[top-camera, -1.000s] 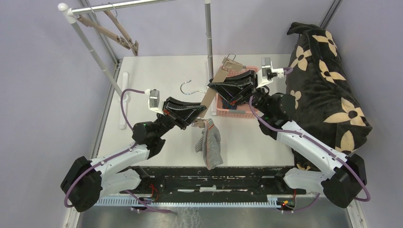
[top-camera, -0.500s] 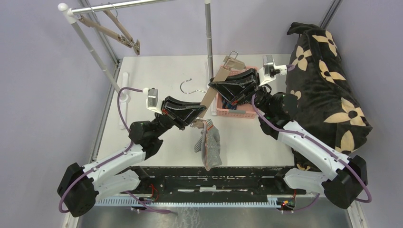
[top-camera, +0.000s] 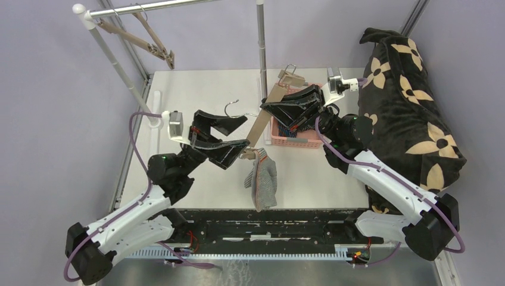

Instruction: Remove the underwear clipped to the hanger

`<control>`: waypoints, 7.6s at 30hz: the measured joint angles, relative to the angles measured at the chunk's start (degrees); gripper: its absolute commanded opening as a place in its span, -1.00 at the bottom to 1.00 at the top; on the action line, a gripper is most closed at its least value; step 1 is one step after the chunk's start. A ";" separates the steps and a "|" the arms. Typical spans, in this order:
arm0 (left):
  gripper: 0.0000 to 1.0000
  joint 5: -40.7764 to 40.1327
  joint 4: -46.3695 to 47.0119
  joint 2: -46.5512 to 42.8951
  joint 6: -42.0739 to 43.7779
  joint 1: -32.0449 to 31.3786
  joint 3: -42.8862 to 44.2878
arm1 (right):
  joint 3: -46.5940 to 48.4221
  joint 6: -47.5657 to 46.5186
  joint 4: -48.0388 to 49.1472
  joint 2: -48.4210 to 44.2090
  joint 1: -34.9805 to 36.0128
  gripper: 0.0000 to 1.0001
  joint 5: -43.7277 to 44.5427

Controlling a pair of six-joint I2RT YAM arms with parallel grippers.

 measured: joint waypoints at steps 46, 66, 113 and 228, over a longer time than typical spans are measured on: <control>0.20 0.66 -24.24 -5.95 14.43 -0.28 2.10 | 0.00 -1.03 -1.95 0.22 -0.04 -0.98 0.87; -0.95 8.04 -25.35 0.09 14.32 -0.26 5.38 | 0.00 -1.05 -2.67 0.42 0.07 -0.98 0.50; -0.94 -39.21 -117.98 34.36 27.19 0.52 84.96 | -23.19 -25.35 -60.61 8.26 35.15 1.00 40.17; 0.98 -13.66 -97.31 53.55 19.19 37.09 96.00 | 1.01 -54.60 -53.92 -10.73 13.88 -0.98 68.94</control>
